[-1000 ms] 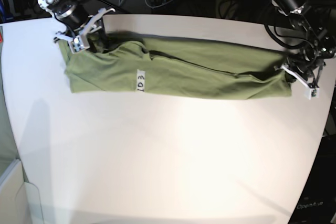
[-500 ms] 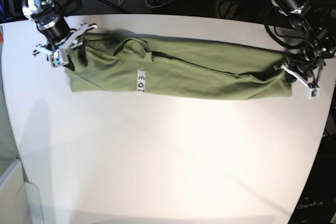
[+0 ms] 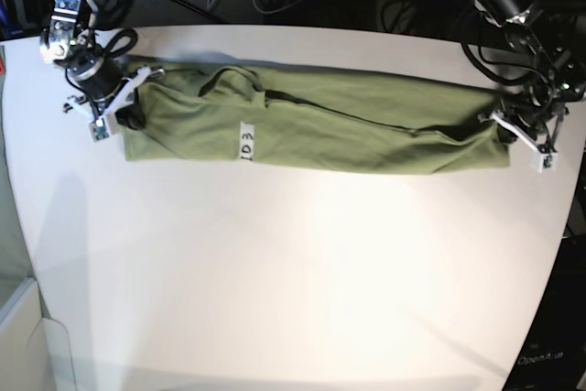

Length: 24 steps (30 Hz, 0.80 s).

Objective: Fold the T-shirt properly
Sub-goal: 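Pull the strip's other end outward with the right gripper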

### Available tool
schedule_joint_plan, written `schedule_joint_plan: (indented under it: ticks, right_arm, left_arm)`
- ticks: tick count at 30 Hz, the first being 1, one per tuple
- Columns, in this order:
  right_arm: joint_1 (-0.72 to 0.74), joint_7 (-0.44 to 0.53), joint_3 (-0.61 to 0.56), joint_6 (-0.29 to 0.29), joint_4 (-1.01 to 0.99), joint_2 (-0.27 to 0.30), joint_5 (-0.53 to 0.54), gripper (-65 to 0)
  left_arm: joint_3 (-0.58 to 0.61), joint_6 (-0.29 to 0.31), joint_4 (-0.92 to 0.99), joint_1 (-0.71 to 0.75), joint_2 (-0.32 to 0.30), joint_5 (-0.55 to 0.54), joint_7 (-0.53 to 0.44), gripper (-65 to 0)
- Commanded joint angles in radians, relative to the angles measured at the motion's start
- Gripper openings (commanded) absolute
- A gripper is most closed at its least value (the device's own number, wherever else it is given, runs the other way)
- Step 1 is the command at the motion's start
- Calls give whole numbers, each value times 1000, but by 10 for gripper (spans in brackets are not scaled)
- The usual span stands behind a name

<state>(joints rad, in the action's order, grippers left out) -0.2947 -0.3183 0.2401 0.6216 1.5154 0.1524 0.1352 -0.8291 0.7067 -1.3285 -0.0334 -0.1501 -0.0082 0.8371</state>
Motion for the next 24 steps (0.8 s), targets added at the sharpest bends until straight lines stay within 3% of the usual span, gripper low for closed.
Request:
schedule_joint_plan:
  ticks: [1, 10, 22, 24]
  right_arm:
    - [9, 1, 5, 1, -9, 9, 1, -644]
    - [28, 8, 5, 4, -68, 9, 1, -646]
    - [30, 8, 0, 4, -68, 9, 1, -646]
    - [30, 8, 0, 4, -68, 9, 1, -646]
  left_arm:
    - [-5, -9, -7, 2, -23, 34, 37, -634]
    - [-72, -9, -19, -41, -67, 26, 147, -633]
    - [-66, -9, -95, -46, -64, 32, 153, -627]
    - [-66, -9, -95, -44, -59, 32, 155, -591]
